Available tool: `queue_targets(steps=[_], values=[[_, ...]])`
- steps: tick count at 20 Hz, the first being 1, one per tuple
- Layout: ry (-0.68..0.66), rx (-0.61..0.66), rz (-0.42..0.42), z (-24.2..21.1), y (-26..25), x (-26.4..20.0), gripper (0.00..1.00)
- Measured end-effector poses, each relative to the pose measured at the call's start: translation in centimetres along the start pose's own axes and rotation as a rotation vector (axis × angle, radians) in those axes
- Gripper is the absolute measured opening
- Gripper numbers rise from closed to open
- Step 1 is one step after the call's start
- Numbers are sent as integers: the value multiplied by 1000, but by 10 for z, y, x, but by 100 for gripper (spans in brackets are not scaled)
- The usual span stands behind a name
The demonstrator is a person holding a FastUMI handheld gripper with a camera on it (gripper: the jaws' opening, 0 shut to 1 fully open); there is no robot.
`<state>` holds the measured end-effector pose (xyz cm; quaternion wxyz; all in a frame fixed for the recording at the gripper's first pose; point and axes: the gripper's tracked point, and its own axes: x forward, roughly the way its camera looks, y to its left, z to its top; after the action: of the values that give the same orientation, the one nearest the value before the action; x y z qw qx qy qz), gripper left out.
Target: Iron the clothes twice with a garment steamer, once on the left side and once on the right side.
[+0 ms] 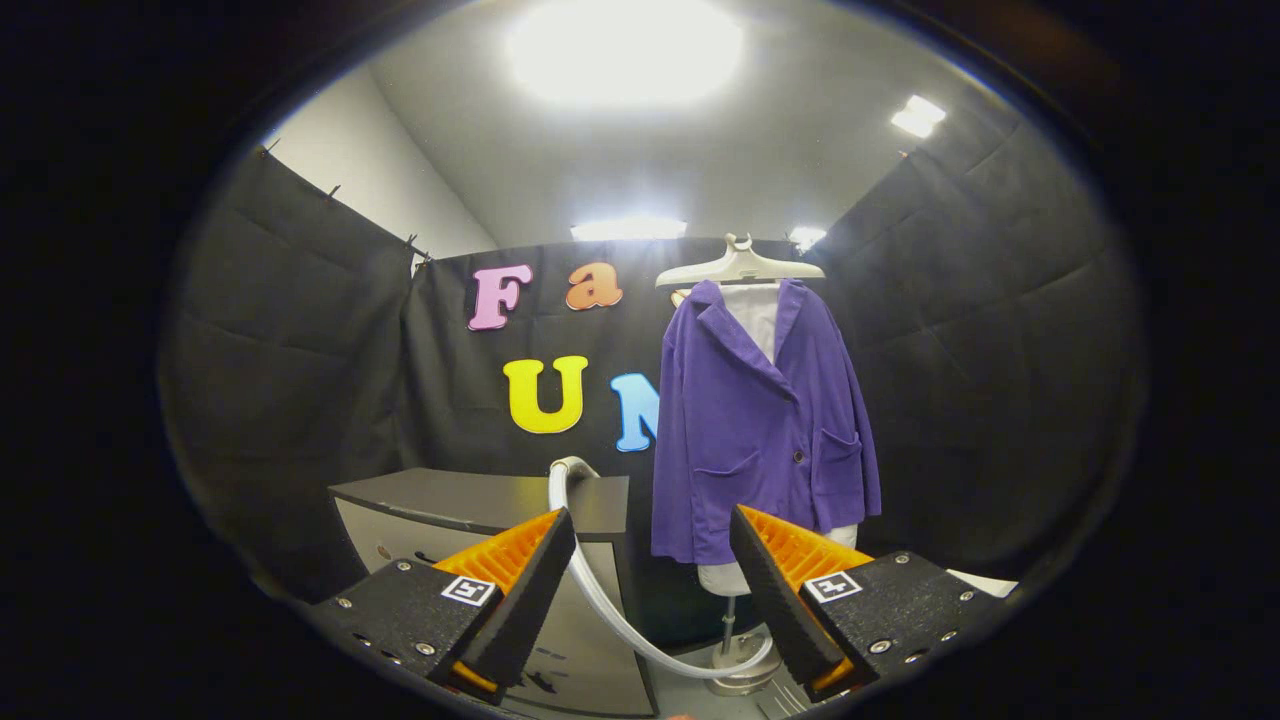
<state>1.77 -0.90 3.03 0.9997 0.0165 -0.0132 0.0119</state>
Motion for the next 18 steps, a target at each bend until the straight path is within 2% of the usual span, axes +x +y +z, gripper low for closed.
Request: queue_targets(steps=[8,14,18], values=[[5,10,112,35,23,69,96],[94,26,234,45,49,136,96],[166,57,278,51,59,189,96]])
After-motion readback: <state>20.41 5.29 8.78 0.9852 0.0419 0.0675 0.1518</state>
